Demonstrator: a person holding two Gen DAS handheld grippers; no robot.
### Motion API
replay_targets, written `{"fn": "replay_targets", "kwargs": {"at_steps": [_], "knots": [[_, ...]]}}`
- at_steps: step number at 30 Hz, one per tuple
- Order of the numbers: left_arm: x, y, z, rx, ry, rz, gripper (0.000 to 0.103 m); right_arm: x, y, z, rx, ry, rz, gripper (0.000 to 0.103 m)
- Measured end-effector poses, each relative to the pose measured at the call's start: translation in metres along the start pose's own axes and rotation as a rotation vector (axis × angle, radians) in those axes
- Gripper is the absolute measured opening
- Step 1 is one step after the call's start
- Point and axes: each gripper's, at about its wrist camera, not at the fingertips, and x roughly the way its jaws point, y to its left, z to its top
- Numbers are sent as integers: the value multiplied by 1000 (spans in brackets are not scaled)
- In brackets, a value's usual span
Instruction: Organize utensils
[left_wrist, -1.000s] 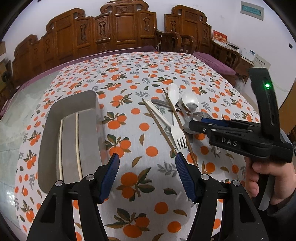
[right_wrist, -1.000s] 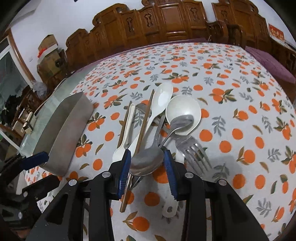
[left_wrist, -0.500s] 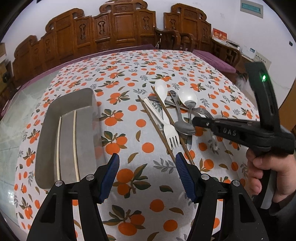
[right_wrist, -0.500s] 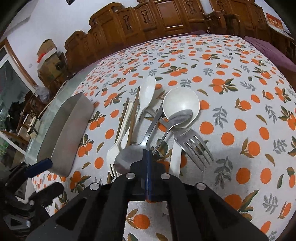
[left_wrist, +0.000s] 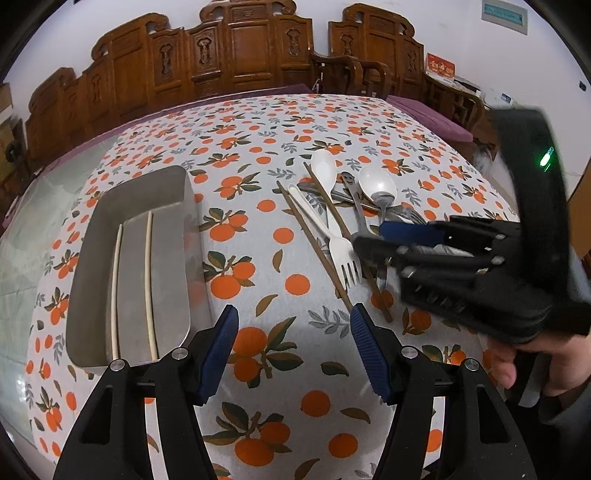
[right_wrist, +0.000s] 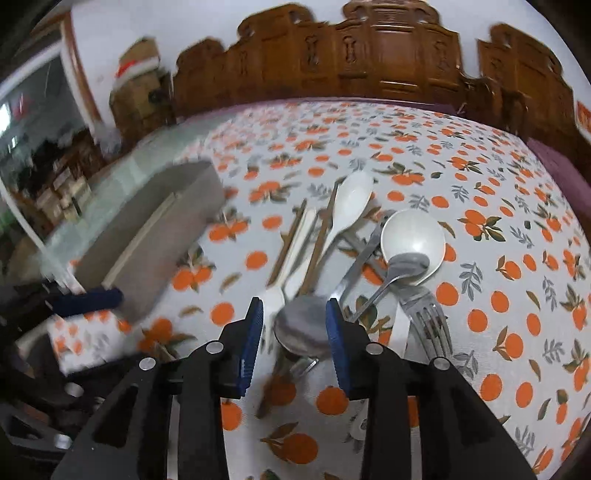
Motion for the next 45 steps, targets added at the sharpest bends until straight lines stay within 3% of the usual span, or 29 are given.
{"fn": "replay_targets", "kwargs": {"at_steps": [4,9,15,28,33,35,37,45], "knots": [[0,1,0,-8,0,-2,60,4,2,-3,-40,3,-31,33],[0,0,0,-3,2,-1,60,-1,-5,-5,-31,1,-30,8],[10,-10,5,18,11,-6,60,-18,-20,-3,11,-42,-13,2],[56,-27,9,36,93,-31,59,-35,-22,5,16,-109,6,2],[60,-27,6,50,102,-15,40,-36,-22,6,17,-115,7,2],[59,-24,5,54,100,0,20,-36,-21,6,14,-114,8,2],[58,-19,4,45,104,-4,6,-37,-18,6,9,-113,6,2],[42,0,4,6,67,12,4,-49,-9,11,-6,-144,18,2]]}}
